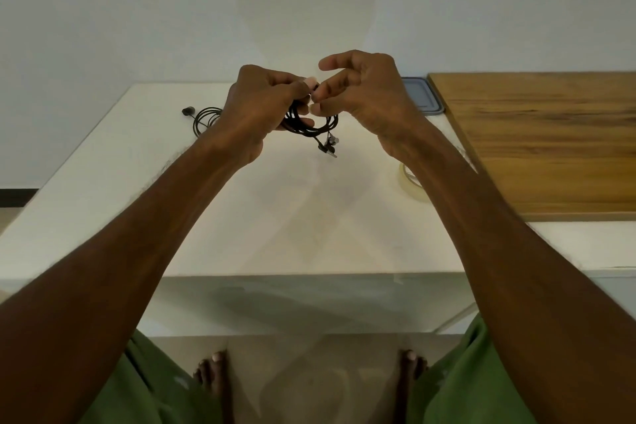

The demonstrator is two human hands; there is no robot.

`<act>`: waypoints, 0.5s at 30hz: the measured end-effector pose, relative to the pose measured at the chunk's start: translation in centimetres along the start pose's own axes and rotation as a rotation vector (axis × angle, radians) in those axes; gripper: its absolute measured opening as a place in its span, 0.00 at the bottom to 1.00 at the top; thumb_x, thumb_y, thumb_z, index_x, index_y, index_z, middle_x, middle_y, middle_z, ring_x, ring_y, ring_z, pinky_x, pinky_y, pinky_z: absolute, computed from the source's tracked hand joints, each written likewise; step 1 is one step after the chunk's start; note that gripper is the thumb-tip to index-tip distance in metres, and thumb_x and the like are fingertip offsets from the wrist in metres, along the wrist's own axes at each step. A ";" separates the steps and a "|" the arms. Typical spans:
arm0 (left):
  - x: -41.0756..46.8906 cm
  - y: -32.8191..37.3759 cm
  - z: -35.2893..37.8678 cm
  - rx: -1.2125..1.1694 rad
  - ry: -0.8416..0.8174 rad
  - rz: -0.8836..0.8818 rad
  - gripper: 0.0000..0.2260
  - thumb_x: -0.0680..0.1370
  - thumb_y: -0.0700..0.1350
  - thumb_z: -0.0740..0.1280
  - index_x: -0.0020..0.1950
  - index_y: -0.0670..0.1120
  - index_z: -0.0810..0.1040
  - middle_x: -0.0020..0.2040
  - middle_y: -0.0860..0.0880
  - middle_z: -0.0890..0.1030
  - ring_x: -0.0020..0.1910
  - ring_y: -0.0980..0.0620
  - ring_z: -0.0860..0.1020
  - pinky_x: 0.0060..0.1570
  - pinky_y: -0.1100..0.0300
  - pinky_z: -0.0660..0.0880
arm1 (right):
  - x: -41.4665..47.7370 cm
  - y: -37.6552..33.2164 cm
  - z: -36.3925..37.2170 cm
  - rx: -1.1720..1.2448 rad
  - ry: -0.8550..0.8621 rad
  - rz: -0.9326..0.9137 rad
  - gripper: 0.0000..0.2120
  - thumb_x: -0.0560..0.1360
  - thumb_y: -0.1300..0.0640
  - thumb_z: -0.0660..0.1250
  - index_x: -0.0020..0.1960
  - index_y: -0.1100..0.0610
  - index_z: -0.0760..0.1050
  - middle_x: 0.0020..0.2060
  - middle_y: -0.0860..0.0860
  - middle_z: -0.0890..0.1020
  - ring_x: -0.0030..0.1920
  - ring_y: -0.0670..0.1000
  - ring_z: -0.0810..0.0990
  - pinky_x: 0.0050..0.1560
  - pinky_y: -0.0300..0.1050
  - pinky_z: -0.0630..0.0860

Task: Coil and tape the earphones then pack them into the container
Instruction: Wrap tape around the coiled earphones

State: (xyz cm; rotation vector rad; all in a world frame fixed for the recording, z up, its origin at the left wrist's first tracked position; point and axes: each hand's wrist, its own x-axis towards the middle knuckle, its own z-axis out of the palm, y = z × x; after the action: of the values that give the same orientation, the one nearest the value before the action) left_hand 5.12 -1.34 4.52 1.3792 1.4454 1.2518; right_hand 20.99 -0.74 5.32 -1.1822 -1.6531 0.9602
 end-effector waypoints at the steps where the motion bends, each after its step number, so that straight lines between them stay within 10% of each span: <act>1: 0.0 0.0 0.0 -0.002 0.002 -0.003 0.09 0.77 0.45 0.72 0.49 0.39 0.85 0.47 0.39 0.84 0.43 0.46 0.85 0.42 0.53 0.83 | 0.0 -0.1 0.2 -0.041 0.003 -0.006 0.27 0.63 0.68 0.78 0.60 0.61 0.76 0.37 0.50 0.86 0.43 0.47 0.85 0.57 0.48 0.80; 15: -0.1 0.0 0.0 0.028 -0.006 0.006 0.08 0.77 0.46 0.72 0.48 0.41 0.85 0.46 0.41 0.84 0.42 0.47 0.86 0.45 0.50 0.83 | -0.3 -0.1 1.5 -0.437 0.193 -0.230 0.25 0.68 0.60 0.77 0.62 0.54 0.75 0.39 0.43 0.82 0.46 0.45 0.81 0.52 0.42 0.77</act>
State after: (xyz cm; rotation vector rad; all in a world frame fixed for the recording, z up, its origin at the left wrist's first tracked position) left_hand 5.15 -1.41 4.51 1.4052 1.4608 1.2350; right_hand 19.56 -1.24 4.87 -1.2832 -1.8434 0.3358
